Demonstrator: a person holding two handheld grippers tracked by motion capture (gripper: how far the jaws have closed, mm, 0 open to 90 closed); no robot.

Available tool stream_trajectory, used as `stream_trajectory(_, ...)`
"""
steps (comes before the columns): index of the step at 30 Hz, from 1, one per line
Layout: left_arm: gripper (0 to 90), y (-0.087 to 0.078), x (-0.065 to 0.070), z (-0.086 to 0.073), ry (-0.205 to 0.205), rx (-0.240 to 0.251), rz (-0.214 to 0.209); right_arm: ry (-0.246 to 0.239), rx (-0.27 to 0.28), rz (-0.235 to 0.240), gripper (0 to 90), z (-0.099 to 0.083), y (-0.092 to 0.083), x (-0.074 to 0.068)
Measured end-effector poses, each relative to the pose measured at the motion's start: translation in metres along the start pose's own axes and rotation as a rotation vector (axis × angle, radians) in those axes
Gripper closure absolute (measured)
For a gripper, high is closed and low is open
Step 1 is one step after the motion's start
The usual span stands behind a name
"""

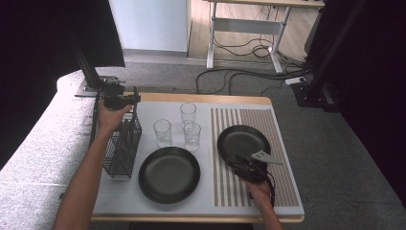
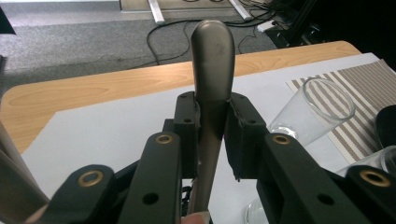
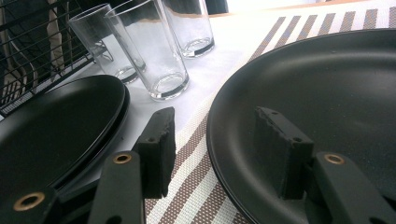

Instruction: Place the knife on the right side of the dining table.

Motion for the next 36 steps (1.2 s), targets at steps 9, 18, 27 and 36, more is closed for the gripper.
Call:
stream_trajectory(9,76.6,-0.005,0.001,0.0,0.019,-0.007,-0.007,0.002,0.003,-0.002,48.7,0.0,0.0,0.0)
stream_trajectory(18,76.9,-0.023,0.006,0.002,0.043,0.023,-0.013,-0.001,0.004,0.0,48.7,0.0,0.001,-0.001)
stream_trajectory(27,77.0,-0.04,0.01,0.003,0.065,0.071,-0.016,-0.003,0.002,0.003,48.7,0.0,0.002,-0.003)
stream_trajectory(36,77.1,-0.062,0.012,0.012,0.081,0.123,-0.021,-0.003,0.003,0.005,48.7,0.0,0.003,-0.004)
Point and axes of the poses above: each handheld gripper's, and its own axes: y roughly forward along the jaws, z roughly out of its top, x roughly to its right, the point moved 1 cm from there along y, roughly forward along the jaws, and after that the axes turned 5 degrees about y, right-handed, at the moved point
